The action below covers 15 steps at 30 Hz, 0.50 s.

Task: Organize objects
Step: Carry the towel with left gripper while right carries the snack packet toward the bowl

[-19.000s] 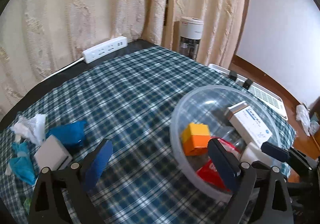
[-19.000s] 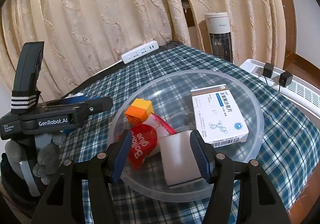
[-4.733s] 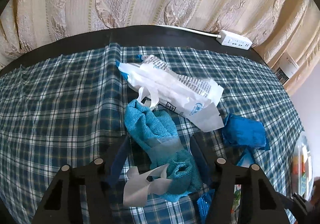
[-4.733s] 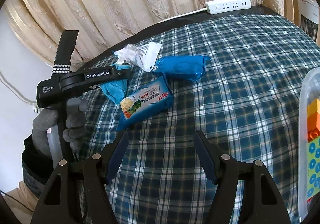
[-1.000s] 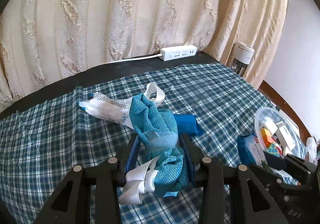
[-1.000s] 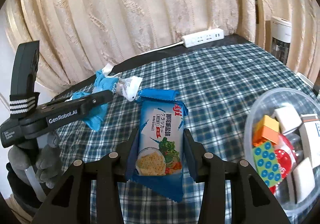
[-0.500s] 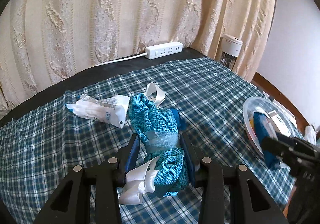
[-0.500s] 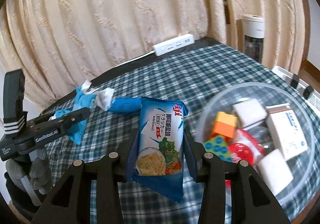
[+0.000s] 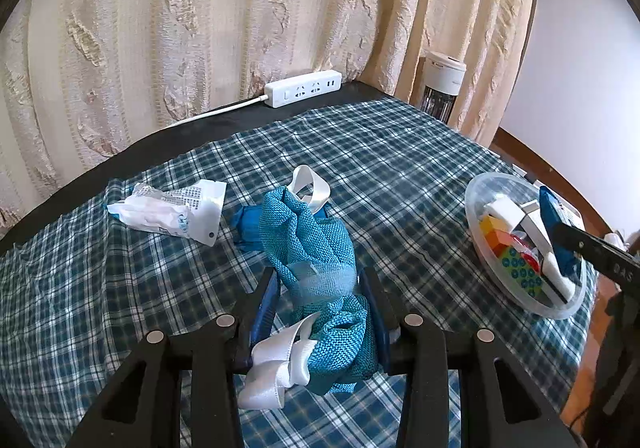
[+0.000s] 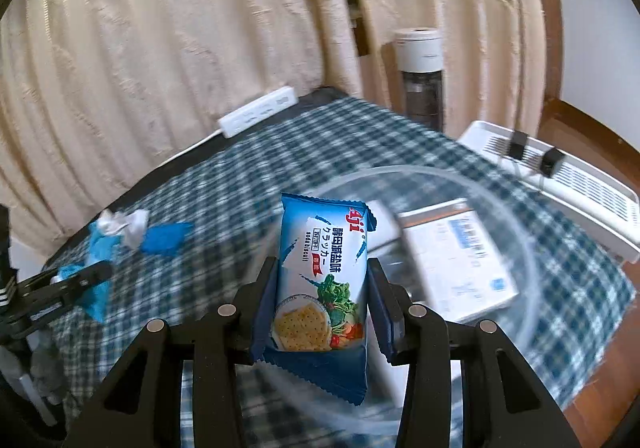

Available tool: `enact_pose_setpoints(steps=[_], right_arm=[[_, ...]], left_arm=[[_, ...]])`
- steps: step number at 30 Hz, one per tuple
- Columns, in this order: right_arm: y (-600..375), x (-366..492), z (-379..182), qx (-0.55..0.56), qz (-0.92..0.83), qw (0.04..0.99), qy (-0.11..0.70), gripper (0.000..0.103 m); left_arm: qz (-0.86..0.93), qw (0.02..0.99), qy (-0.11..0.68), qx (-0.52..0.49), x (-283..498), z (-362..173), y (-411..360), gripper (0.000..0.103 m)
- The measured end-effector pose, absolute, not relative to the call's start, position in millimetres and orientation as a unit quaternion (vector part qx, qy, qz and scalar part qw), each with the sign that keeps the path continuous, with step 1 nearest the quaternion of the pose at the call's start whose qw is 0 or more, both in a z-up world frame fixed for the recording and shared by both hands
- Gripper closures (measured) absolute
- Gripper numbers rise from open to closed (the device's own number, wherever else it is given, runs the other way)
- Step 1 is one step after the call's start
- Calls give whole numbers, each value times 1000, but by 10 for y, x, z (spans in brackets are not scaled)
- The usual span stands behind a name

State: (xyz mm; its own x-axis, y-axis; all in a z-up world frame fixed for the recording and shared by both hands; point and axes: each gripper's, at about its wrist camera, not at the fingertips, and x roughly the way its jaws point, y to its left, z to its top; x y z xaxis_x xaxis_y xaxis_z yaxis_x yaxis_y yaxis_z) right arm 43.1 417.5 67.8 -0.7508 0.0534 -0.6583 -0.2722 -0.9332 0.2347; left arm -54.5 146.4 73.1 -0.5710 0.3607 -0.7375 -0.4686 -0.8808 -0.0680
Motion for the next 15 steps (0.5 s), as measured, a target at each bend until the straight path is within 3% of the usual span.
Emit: enact_pose_setpoints(steps=[15], right_arm=[[4826,369,481,-362,912,146,129,59]], left_arm=[[872,252,82,-411,-464,758,1848,59]])
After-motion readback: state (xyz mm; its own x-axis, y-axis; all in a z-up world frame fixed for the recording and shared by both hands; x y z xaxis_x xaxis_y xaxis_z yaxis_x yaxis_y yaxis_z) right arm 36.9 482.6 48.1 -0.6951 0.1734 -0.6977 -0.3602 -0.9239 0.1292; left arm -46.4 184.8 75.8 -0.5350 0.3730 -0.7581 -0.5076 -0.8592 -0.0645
